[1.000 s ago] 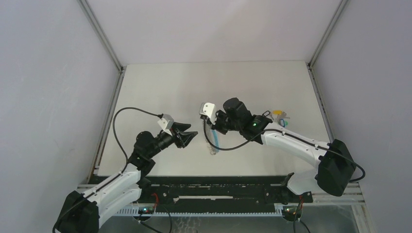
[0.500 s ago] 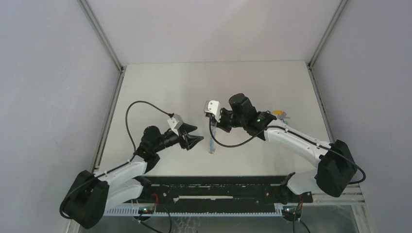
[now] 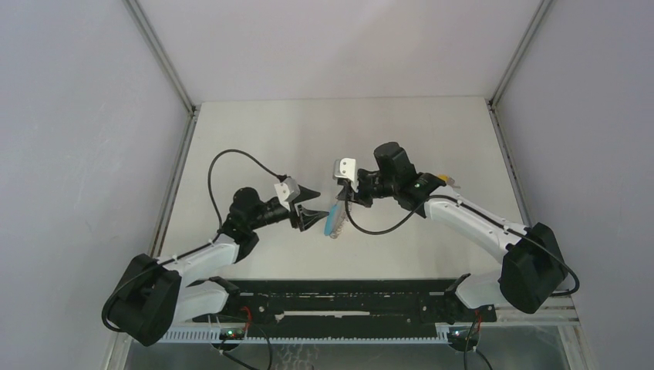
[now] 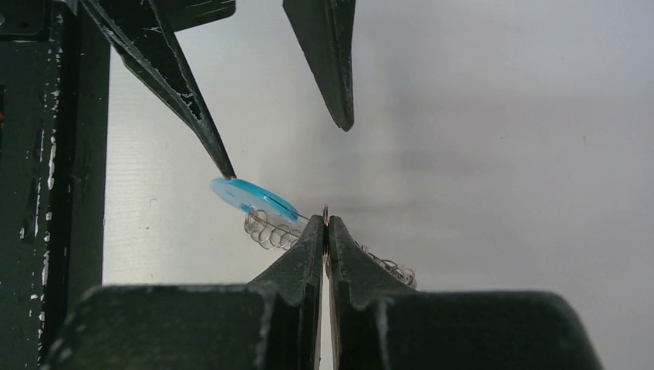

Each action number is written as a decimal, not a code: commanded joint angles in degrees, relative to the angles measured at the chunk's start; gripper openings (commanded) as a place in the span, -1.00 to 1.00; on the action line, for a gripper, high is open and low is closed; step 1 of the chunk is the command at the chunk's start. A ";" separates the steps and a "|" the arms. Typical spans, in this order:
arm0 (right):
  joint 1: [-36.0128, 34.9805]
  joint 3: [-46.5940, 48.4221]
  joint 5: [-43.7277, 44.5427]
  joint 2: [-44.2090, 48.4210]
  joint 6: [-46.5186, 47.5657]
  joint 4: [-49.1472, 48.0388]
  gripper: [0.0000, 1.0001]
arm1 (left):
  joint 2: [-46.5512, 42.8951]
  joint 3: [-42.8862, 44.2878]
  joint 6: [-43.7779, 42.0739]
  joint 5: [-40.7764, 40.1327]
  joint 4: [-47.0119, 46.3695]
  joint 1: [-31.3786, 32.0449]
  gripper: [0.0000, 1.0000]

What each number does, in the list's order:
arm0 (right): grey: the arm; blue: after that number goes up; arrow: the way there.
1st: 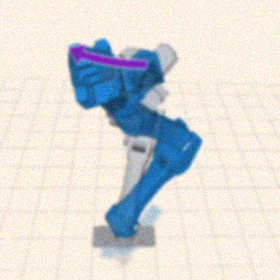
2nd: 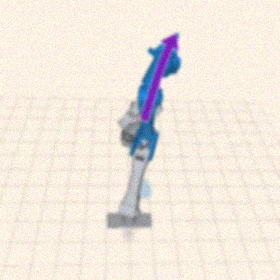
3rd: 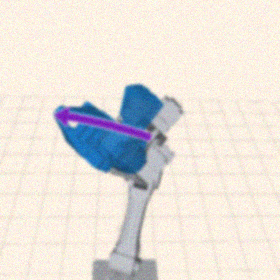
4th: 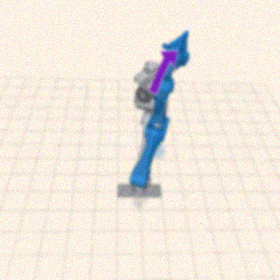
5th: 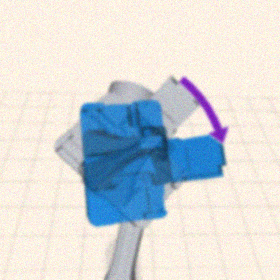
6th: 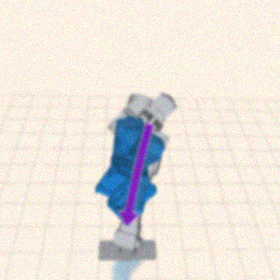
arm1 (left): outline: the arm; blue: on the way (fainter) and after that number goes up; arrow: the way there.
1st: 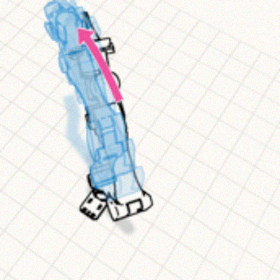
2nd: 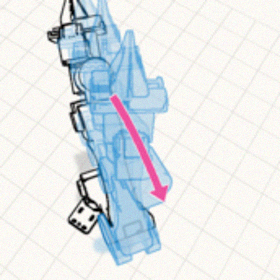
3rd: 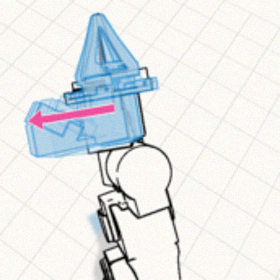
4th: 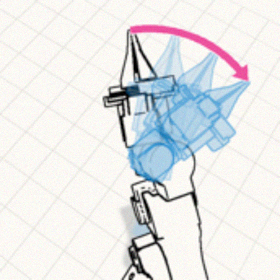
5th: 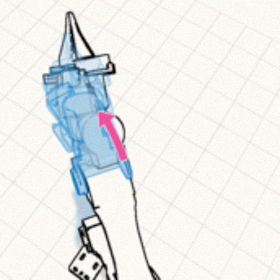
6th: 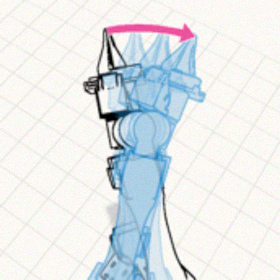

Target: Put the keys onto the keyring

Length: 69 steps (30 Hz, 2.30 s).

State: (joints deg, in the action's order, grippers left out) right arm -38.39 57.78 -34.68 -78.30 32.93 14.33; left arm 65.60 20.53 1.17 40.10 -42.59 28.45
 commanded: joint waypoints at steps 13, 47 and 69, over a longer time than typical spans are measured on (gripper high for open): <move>0.24 0.23 -10.12 2.72 8.07 -0.52 -1.00 | -2.56 3.12 -7.24 10.10 -1.31 -0.32 0.16; -1.42 0.27 -15.04 -0.51 9.64 -4.40 -1.00 | 3.57 6.47 -3.46 12.58 -4.87 -0.32 -0.30; -1.95 0.23 -15.14 -1.60 8.89 -3.53 -1.00 | 6.45 7.77 -3.78 13.67 -2.51 -0.15 -1.00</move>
State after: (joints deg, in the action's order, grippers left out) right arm -39.51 57.69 -46.85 -80.58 41.98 13.23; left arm 71.31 24.21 -2.09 53.30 -44.51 28.21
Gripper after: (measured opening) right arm 0.007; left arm 0.012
